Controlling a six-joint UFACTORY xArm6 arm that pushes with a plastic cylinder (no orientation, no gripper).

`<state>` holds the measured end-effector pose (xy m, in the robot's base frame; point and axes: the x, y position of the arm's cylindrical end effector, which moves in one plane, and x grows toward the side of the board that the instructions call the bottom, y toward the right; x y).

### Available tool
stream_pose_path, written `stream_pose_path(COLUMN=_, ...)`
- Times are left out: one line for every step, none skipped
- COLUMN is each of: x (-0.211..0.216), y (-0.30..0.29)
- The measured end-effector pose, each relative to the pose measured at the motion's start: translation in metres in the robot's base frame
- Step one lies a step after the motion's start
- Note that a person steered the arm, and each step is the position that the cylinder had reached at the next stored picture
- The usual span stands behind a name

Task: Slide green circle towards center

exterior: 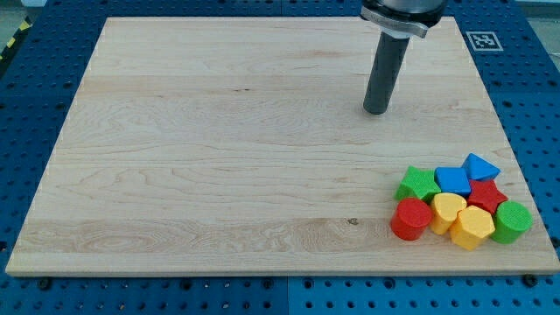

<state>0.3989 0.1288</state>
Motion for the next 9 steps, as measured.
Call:
stream_pose_path(x=0.000, y=-0.001)
stream_pose_path(x=0.000, y=0.008)
stream_pose_path(x=0.004, y=0.077)
stream_pose_path(x=0.029, y=0.142)
stream_pose_path(x=0.081, y=0.149)
stream_pose_path(x=0.136, y=0.149)
stream_pose_path(x=0.170, y=0.149)
stream_pose_path(x=0.172, y=0.149)
stream_pose_path(x=0.172, y=0.150)
